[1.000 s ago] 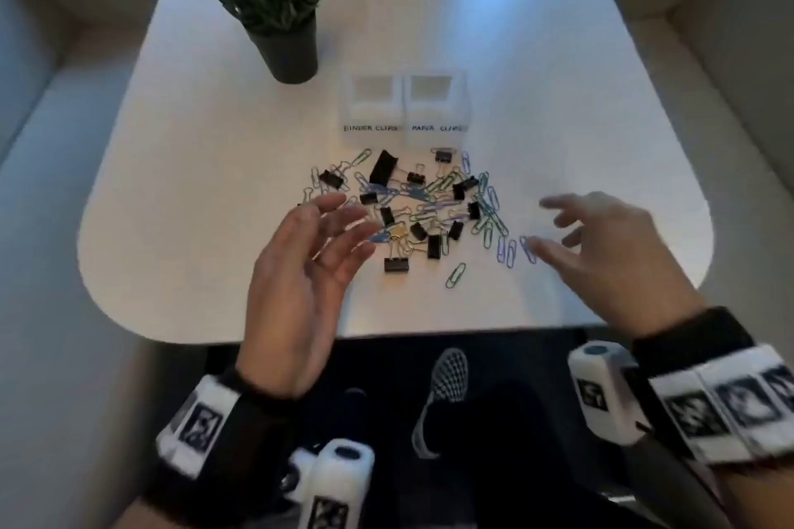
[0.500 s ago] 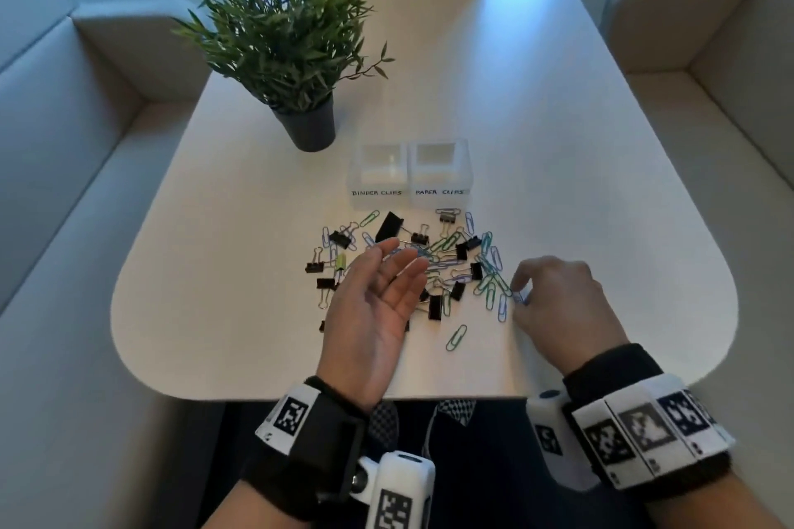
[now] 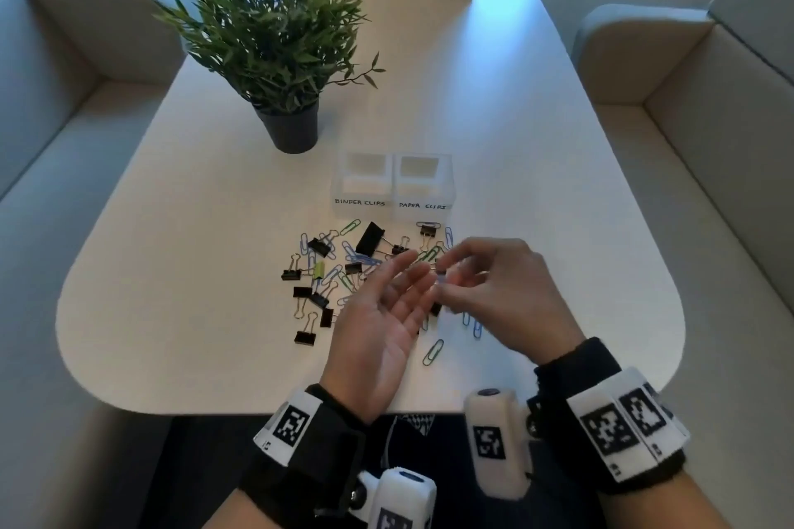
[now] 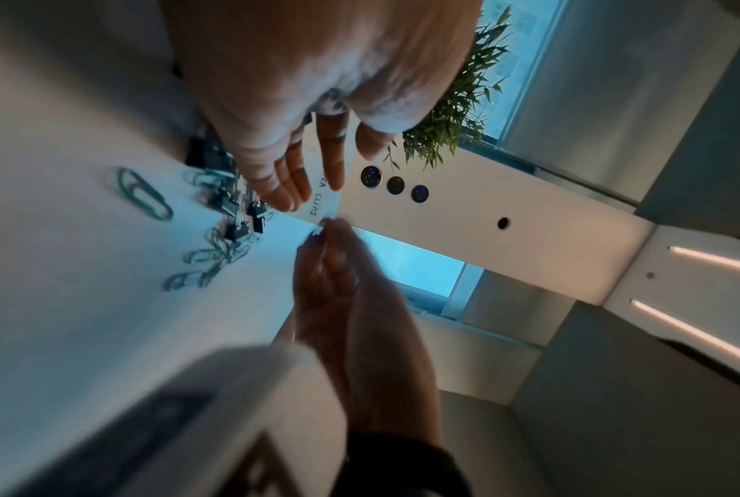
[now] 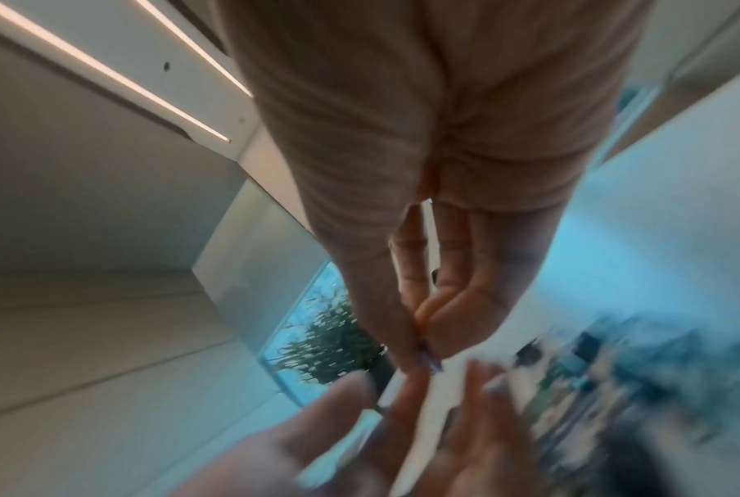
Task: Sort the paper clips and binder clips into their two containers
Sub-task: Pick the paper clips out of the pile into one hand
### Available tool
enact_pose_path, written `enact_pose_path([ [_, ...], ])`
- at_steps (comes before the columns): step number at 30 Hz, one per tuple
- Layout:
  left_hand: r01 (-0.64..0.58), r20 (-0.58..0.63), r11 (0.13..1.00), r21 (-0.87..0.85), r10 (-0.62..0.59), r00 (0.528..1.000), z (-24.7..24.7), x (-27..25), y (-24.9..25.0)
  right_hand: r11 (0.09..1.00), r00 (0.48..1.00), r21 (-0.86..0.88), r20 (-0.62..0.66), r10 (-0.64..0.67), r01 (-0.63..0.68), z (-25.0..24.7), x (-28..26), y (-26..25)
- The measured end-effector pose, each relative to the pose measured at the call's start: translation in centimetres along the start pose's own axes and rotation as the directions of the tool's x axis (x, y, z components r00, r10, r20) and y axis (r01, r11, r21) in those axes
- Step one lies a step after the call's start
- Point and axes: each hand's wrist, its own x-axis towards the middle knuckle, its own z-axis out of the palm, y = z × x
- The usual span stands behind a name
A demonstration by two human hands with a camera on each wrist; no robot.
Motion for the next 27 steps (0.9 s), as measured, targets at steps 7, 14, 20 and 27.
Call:
enact_pose_path([
  [7, 0.085, -0.027, 0.972, -0.221, -0.094, 0.995, 0.3, 1.0, 1.5, 0.977, 0.994, -0.209, -0.109, 0.014, -0.036, -0.9, 0.7, 1.5],
  [14, 0.056, -0.074, 0.971, -0.233, -0.075, 0.994, 0.1, 1.1, 2.7, 0.865, 0.993, -0.486, -0.067, 0.102, -0.122, 1.6, 1.1, 4.2],
  [20, 0.063, -0.060, 0.972, -0.228, -0.079, 0.995, 0.0, 1.2, 2.7, 0.885, 0.991, -0.452, -0.118, 0.068, -0.114, 2.2, 2.2, 4.8],
  [27, 0.081, -0.032, 0.975, -0.208, -0.090, 0.995, -0.2, 1.7, 2.3, 0.889, 0.990, -0.440, -0.099, 0.097, -0.131, 1.4, 2.3, 4.1],
])
